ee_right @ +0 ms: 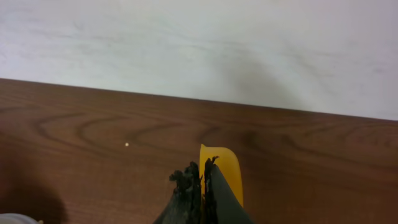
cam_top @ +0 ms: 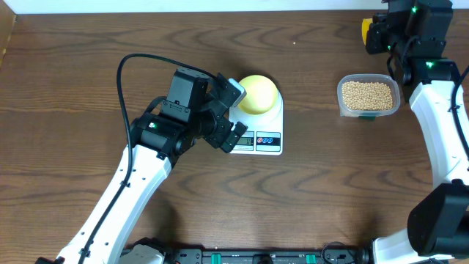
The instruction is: Scoop item into bowl and weigh 50g on scale
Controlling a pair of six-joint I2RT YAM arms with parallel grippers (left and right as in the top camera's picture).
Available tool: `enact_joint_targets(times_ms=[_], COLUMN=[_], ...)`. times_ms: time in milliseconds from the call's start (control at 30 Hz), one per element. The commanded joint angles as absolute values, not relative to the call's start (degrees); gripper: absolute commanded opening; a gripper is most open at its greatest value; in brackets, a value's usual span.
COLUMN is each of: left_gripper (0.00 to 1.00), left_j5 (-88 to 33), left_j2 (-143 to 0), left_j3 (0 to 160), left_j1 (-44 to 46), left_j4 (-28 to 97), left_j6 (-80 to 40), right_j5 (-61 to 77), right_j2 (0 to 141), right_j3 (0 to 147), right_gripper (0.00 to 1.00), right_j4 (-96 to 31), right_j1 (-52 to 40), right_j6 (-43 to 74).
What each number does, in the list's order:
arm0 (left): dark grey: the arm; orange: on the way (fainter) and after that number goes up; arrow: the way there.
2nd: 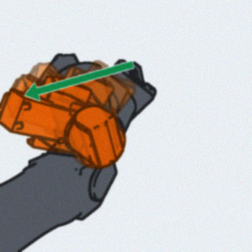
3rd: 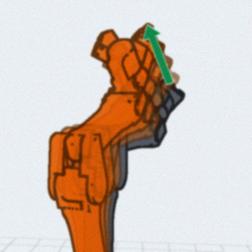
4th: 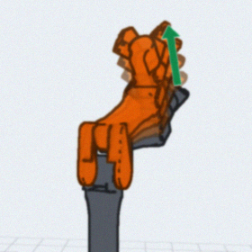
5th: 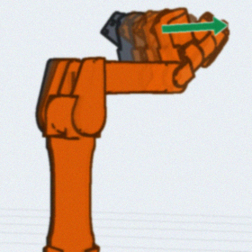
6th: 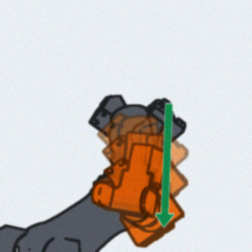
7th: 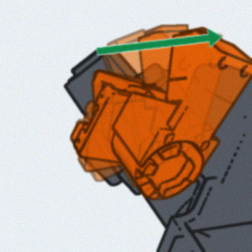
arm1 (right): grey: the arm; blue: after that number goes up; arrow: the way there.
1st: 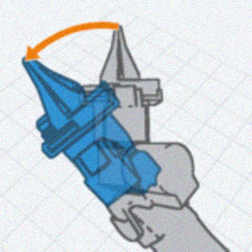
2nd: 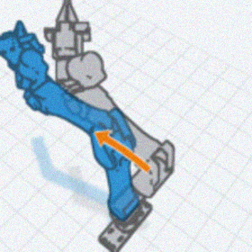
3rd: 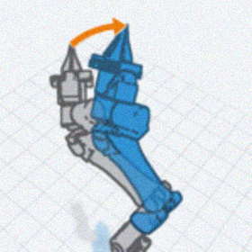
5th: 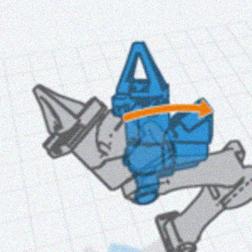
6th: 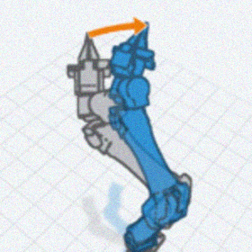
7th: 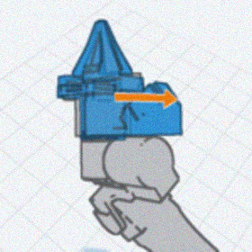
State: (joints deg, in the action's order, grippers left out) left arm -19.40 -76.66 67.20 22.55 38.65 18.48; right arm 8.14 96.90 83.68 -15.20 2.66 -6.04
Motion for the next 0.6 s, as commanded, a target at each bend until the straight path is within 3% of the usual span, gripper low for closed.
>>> enact_joint_targets(times_ms=[0, 567], left_gripper=[0.97, 0.98], left_j5=[-19.94, -19.94], left_j2=[-77.1, -77.1], left_j3=[66.78, 66.78], left_j1=[22.41, 22.41], left_j4=[38.81, 38.79], left_j6=[19.46, 19.46], right_j5=[8.69, 8.54], right_j2=[96.23, 96.23], right_j3=[84.64, 87.64], right_gripper=[0.01, 0.01], right_j4=[-15.68, -20.84], right_j1=[2.59, 3.84], right_j6=[-5.17, -4.93])
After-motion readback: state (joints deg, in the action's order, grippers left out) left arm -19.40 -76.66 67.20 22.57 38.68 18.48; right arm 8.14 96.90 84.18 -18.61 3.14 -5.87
